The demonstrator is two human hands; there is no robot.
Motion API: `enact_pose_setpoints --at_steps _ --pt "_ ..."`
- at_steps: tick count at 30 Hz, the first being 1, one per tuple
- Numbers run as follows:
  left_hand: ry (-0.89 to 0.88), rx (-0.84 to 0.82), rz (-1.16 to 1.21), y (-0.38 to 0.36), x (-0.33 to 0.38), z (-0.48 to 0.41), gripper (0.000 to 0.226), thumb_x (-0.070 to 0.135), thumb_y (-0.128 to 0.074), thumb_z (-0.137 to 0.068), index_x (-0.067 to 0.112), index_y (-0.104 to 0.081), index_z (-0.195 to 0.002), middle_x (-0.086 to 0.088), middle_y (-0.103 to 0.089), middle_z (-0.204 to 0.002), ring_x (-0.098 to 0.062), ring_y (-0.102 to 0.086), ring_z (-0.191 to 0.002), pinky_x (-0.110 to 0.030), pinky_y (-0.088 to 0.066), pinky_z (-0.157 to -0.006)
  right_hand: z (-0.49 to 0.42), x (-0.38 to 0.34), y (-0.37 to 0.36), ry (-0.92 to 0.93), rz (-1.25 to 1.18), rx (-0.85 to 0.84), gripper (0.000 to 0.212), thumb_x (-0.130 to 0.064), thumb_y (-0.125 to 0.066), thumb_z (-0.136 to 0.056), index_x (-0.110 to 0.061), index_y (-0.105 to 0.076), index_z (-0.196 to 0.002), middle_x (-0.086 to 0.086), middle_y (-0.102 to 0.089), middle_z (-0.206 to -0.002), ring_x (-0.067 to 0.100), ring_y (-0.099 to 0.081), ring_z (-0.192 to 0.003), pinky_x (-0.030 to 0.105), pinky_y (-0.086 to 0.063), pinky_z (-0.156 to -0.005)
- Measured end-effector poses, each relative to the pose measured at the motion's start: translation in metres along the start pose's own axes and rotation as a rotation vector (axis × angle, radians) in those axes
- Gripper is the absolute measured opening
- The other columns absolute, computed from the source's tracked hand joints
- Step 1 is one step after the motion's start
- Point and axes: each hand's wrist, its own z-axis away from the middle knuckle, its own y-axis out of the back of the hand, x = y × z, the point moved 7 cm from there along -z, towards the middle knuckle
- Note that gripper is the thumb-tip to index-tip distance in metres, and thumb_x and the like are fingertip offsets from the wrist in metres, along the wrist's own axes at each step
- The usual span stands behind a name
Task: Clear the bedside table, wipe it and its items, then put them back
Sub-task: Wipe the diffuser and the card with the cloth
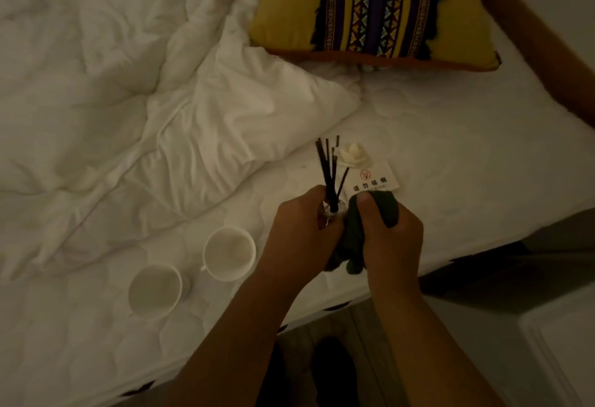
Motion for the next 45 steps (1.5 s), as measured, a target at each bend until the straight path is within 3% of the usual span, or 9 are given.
enact_pose_setpoints --at_steps 6,12,16,20,24,32,35,40,45 --pt "-0.077 -0.103 0.058 0.031 0.006 0.002 0.015 0.018 -0.069 -0.085 0.02 -0.064 -0.099 0.014 -0.05 -0.056 0.01 -0.052 -0.051 -0.003 -0.039 -0.053 -0.023 -0.005 -0.018 -0.05 0.005 -0.209 0.023 -0.041 -0.069 -0.082 -0.022 -0.069 -0.069 -0.003 -0.067 -0.061 0.012 -0.067 -0.06 0.03 -0.057 -0.058" --pt "-0.105 -0.189 0.027 0.034 0.003 0.007 0.014 0.021 -0.067 -0.086 0.025 -0.061 -0.098 0.01 -0.054 -0.063 0.002 -0.048 -0.05 -0.008 -0.039 -0.052 -0.036 -0.034 -0.043 0.096 0.112 -0.34 0.061 -0.05 -0.069 -0.078 0.011 -0.065 -0.083 0.03 -0.066 -0.078 0.024 -0.059 -0.064 0.038 -0.053 -0.067" --pt "-0.054 -0.064 0.045 0.041 -0.005 0.005 0.014 0.019 -0.068 -0.086 0.023 -0.061 -0.097 0.01 -0.053 -0.059 0.005 -0.05 -0.051 -0.006 -0.04 -0.052 -0.02 -0.036 -0.047 0.041 0.148 -0.431 0.025 -0.04 -0.072 -0.081 -0.015 -0.07 -0.086 0.008 -0.073 -0.078 0.021 -0.071 -0.074 0.037 -0.06 -0.071" --pt "-0.024 0.007 0.066 0.043 -0.011 0.004 0.014 0.023 -0.066 -0.086 0.023 -0.062 -0.1 0.007 -0.057 -0.061 0.001 -0.054 -0.055 -0.009 -0.044 -0.055 0.015 -0.03 -0.035 0.006 0.012 -0.361 0.01 -0.035 -0.069 -0.085 -0.025 -0.069 -0.087 -0.003 -0.072 -0.077 0.009 -0.071 -0.069 0.021 -0.056 -0.055" --pt "-0.027 -0.027 0.107 0.035 -0.008 0.008 0.012 0.024 -0.065 -0.086 0.027 -0.061 -0.097 0.001 -0.063 -0.066 -0.01 -0.058 -0.06 -0.014 -0.047 -0.059 0.027 -0.022 -0.023 0.028 0.018 -0.193 0.018 -0.034 -0.07 -0.086 -0.017 -0.071 -0.093 0.0 -0.072 -0.08 0.009 -0.071 -0.074 0.025 -0.058 -0.063" --pt "-0.078 -0.198 0.111 0.023 -0.002 0.012 0.01 0.022 -0.067 -0.086 0.028 -0.061 -0.091 0.009 -0.056 -0.061 -0.001 -0.048 -0.05 -0.01 -0.041 -0.053 -0.013 -0.011 -0.037 -0.249 -0.067 -0.543 0.02 -0.034 -0.071 -0.083 -0.015 -0.075 -0.088 0.015 -0.074 -0.082 0.027 -0.072 -0.07 0.039 -0.062 -0.066" --pt "-0.097 -0.173 0.115 0.015 0.001 0.014 0.013 0.021 -0.066 -0.087 0.03 -0.059 -0.093 0.009 -0.056 -0.062 -0.001 -0.049 -0.052 -0.01 -0.042 -0.054 -0.021 -0.006 -0.034 -0.251 -0.063 -0.494 0.013 -0.033 -0.069 -0.085 -0.025 -0.074 -0.076 0.003 -0.073 -0.071 0.019 -0.072 -0.064 0.032 -0.06 -0.058" --pt "-0.037 -0.06 0.042 0.008 -0.018 0.006 0.009 0.021 -0.065 -0.088 0.02 -0.062 -0.097 0.014 -0.053 -0.062 0.01 -0.054 -0.06 -0.004 -0.042 -0.057 -0.001 0.024 -0.028 -0.289 -0.088 -0.41 0.025 -0.039 -0.069 -0.084 -0.019 -0.068 -0.099 0.01 -0.074 -0.093 0.025 -0.073 -0.086 0.04 -0.061 -0.076" --pt "0.048 0.058 0.022 0.001 -0.044 0.001 0.015 0.021 -0.066 -0.088 0.029 -0.057 -0.098 0.02 -0.048 -0.064 0.023 -0.051 -0.065 0.003 -0.037 -0.06 0.018 0.051 -0.025 -0.256 0.116 -0.316 0.017 -0.039 -0.068 -0.086 -0.022 -0.066 -0.084 0.002 -0.071 -0.083 0.017 -0.069 -0.08 0.027 -0.055 -0.07"
